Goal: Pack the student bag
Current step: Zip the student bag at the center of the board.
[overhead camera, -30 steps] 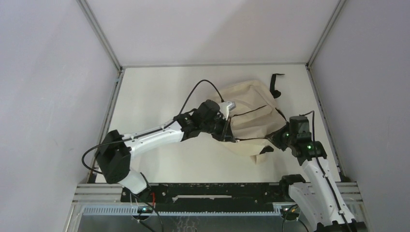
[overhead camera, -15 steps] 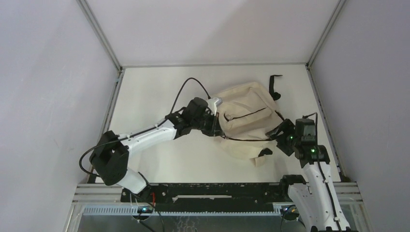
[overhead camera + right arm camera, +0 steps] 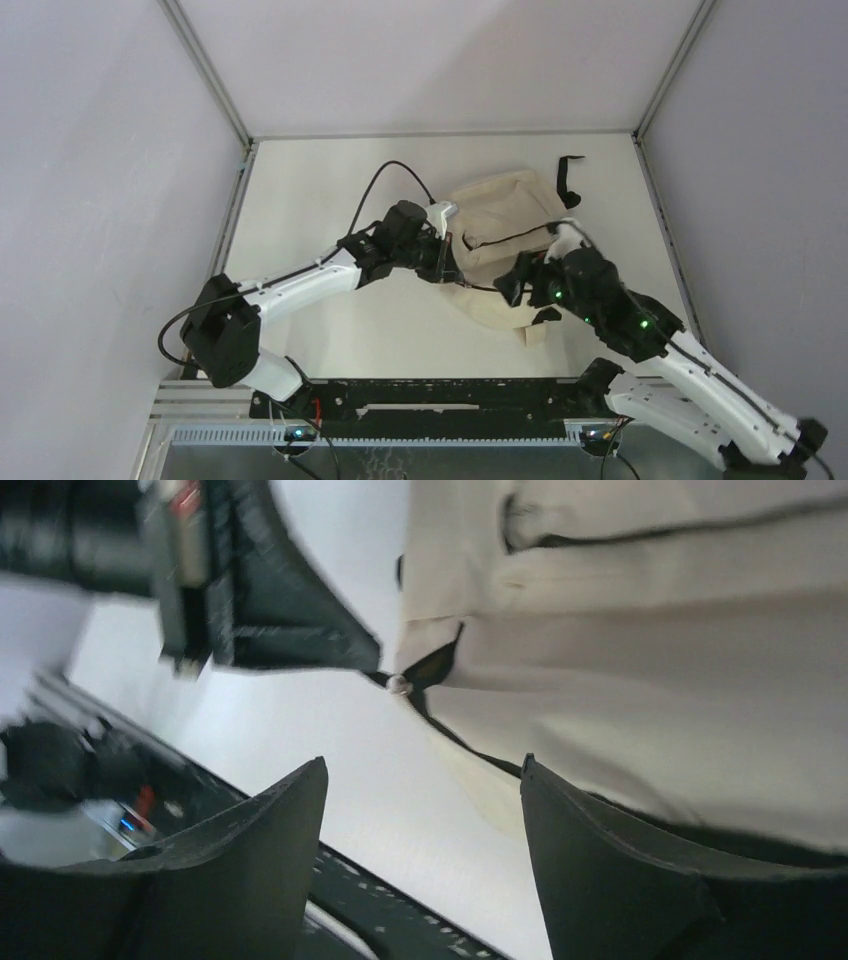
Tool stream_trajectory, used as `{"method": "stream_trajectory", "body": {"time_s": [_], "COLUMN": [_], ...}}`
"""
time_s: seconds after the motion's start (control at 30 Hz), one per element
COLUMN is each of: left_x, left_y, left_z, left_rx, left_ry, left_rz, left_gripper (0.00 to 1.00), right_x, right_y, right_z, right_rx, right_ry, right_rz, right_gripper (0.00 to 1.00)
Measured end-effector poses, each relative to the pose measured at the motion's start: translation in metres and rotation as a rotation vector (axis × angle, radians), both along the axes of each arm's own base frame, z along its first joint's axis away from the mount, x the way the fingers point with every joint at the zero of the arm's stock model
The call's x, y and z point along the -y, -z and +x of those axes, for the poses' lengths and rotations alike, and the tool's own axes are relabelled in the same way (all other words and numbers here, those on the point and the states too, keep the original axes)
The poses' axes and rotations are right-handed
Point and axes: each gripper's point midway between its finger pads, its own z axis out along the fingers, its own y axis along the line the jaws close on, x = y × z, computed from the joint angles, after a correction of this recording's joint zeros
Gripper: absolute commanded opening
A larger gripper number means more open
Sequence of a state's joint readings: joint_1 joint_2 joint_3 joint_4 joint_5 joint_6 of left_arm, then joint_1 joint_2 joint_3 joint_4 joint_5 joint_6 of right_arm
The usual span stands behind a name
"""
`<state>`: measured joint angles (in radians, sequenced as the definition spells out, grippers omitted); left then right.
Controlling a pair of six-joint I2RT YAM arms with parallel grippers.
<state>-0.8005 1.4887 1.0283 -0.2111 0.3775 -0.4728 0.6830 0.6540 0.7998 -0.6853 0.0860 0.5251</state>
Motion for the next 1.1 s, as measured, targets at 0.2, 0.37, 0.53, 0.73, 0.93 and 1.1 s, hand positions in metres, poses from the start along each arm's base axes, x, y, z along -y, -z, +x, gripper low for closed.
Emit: {"method": "stream_trajectory", "body": {"time_s": [0.2,0.37,0.53,0.73,0.93,1.1], "left_x": [-0.003,-0.004,-0.002,-0.005,-0.022,-0.037], "left_y": [0.005,0.009,0.005,0.001,0.000,0.002], "left_z": [-0.003,-0.004,-0.003,0.002,0.015,0.028], "left_rx": [-0.022,-0.051,-0.060,-0.068,-0.103,-0.124], "left_ry": [-0.014,-0.029,-0.027,-0.044,-0.093,-0.141], "left_rz": [-0.007,-0.023,-0.050,-0.070,-0.103,-0.102], "left_gripper": [0.00,0.00,0.00,0.00,0.00,0.00], "right_x": [-0.048,-0.057,-0.041,-0.039,-0.049,-0.049], "right_y": [0.015,0.055,0.082,0.087,0.071,0.064], "right_z": [-0.011,0.006,0.022,0.024,0.002,-0.014], "right_rx": [0.250,0.313,0.308,0.312,0.354,0.360], "right_ry": [-0.350,-0.474,-0.504,-0.532,-0.592,-0.633], "right_rz": [-0.306,-0.630,-0.780,-0.792,-0.693,-0.641], "right_gripper": [0.86,0.85,0.43,0.00,0.00,0.00]}}
